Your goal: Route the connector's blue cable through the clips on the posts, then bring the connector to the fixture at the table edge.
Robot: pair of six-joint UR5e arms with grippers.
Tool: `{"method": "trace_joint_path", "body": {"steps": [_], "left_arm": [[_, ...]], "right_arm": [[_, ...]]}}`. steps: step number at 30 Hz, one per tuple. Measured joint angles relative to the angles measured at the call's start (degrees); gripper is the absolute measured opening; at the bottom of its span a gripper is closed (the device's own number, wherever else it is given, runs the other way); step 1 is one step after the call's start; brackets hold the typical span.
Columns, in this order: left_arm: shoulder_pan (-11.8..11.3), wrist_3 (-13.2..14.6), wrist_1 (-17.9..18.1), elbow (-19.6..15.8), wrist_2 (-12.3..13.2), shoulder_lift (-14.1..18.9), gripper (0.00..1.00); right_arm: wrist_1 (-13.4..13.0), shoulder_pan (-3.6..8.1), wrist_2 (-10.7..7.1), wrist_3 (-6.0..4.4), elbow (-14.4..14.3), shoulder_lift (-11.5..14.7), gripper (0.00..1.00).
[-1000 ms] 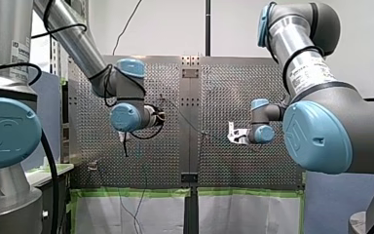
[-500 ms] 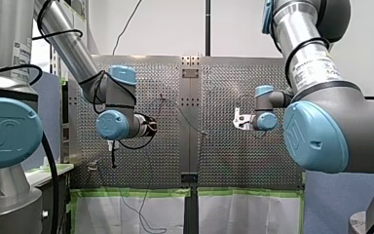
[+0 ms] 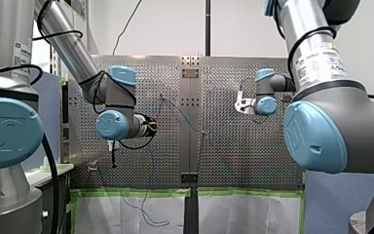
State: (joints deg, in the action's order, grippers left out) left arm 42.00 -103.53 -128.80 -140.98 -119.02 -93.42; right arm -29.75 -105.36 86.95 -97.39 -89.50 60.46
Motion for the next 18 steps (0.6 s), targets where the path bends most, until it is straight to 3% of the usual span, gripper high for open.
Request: {"method": "trace_joint_path", "body": {"steps": [5,9,18], "left_arm": [[-0.3,0.0,0.1,0.0,0.2,0.0,1.00],[-0.4,0.0,0.1,0.0,0.4,0.0,1.00],[-0.6,0.0,0.1,0.0,0.5,0.0,1.00]], "right_arm": [[1.6,0.64,0.60,0.26,0.6,2.5,0.00],[3.5,1.12,1.57,1.16,1.2,4.5,0.00],[7.9,1.96,5.18,4.80,1.7,8.9,0.00]]}}
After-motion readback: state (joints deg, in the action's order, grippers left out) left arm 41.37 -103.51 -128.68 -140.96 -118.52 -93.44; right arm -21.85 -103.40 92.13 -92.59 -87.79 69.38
